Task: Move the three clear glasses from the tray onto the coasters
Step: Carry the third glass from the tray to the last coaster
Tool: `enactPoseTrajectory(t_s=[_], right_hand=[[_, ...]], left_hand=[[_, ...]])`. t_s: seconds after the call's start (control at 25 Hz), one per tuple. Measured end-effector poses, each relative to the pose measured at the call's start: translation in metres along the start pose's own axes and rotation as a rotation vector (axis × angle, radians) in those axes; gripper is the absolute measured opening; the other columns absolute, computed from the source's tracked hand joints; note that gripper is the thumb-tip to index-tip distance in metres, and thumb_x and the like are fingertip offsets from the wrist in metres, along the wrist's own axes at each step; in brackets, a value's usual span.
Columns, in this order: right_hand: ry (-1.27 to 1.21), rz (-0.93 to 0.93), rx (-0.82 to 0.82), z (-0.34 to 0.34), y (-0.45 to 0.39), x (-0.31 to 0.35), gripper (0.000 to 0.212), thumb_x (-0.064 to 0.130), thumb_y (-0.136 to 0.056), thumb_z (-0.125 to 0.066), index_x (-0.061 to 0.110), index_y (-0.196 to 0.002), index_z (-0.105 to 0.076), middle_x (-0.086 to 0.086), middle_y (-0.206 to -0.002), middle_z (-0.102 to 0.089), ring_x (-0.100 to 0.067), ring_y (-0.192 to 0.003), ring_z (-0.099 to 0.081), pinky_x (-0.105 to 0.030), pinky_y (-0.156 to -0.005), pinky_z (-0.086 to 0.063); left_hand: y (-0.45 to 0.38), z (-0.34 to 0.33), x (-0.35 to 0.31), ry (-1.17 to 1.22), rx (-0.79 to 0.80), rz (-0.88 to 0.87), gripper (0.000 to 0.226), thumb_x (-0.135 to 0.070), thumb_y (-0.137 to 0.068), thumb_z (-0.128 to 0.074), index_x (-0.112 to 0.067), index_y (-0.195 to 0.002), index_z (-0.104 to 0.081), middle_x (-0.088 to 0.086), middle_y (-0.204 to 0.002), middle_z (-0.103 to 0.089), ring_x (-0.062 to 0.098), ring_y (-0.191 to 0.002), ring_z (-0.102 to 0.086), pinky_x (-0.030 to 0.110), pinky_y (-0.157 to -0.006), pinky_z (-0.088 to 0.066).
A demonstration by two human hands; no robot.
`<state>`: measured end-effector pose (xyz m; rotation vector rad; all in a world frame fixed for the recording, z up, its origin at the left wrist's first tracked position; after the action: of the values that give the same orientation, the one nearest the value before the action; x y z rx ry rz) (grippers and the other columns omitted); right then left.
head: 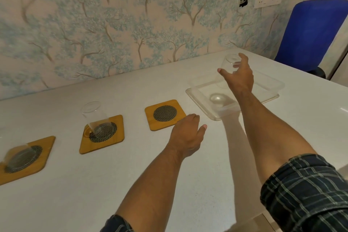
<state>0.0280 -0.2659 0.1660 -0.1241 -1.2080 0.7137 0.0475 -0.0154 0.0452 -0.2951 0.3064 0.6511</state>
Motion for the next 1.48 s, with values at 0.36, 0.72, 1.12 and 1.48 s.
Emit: enactPoseTrajectory(t_s=[0.36,0.72,1.12,1.48], right_hand=[[-0.115,0.075,0.181,-0.07,0.087,0.064,0.091,0.066,-0.061,-0.081,0.032,-0.136,-0.042,0.01,-0.107,-0.064,-0.012,-0.087,-0.064,-0.029,-0.077,-0.053],[-0.088,0.135,0.437,-0.149,0.159,0.096,0.094,0.062,-0.065,-0.082,0.03,-0.143,-0.04,0.006,-0.113,-0.064,-0.016,-0.094,-0.063,-0.033,-0.08,-0.05],[-0.007,0.103,0.493,-0.178,0.166,0.099,0.103,0.05,-0.073,-0.084,0.022,-0.154,-0.028,-0.009,-0.136,-0.06,-0.031,-0.127,-0.055,-0.048,-0.102,-0.046],[0.041,0.118,0.536,-0.182,0.162,0.1,0.1,0.048,-0.075,-0.083,0.019,-0.152,-0.027,-0.013,-0.138,-0.058,-0.033,-0.126,-0.055,-0.05,-0.102,-0.046]], left_hand=[[0.075,0.043,0.067,-0.045,-0.142,0.102,0.069,-0.056,-0.105,-0.026,-0.019,-0.162,-0.018,-0.001,-0.169,-0.018,0.016,-0.155,-0.014,0.028,-0.121,-0.007],[0.151,0.063,0.137,-0.106,-0.099,0.276,0.075,-0.061,-0.103,-0.025,-0.019,-0.163,-0.009,-0.001,-0.171,-0.008,0.015,-0.157,-0.004,0.03,-0.122,-0.002],[0.198,0.066,0.175,-0.16,0.033,0.353,0.073,-0.059,-0.105,-0.019,-0.018,-0.162,-0.004,-0.002,-0.171,-0.001,0.014,-0.157,0.001,0.028,-0.119,0.004],[0.203,0.068,0.178,-0.19,0.02,0.385,0.078,-0.065,-0.102,-0.017,-0.017,-0.162,-0.002,-0.001,-0.171,0.001,0.016,-0.157,0.001,0.028,-0.118,0.006]])
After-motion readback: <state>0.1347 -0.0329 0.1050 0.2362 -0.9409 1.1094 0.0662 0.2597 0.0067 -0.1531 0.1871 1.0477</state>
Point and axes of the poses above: each hand's wrist, its own y-axis away from the middle knuckle, its own z-axis out of the back of the hand, x = y × z, the point moved 9 cm from there along -y, towards the middle knuckle
